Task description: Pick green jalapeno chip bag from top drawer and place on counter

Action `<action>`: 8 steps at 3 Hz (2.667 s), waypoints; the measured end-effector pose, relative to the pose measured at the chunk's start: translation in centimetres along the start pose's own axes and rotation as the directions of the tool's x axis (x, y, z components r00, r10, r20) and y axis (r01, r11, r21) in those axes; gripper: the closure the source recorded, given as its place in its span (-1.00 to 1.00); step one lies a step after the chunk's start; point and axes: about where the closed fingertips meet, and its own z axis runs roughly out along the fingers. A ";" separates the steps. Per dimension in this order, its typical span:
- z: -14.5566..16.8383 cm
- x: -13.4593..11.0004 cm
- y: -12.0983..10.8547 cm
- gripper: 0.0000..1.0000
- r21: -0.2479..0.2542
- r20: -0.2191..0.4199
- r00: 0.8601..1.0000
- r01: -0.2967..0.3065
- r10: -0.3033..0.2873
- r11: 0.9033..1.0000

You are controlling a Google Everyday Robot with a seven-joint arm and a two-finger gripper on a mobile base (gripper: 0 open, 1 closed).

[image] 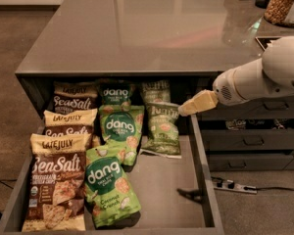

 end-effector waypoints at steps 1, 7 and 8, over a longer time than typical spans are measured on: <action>2.1 0.4 0.7 -1.00 -0.005 -0.021 1.000 -0.003 0.002 1.000; 14.2 1.3 9.5 -1.00 0.038 -0.041 0.998 -0.054 0.056 0.998; 16.9 3.5 9.2 -1.00 0.049 -0.069 0.994 -0.082 0.086 0.995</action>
Offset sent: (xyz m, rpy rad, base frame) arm 0.0138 0.0659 -0.0698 -0.1066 0.0255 -0.0282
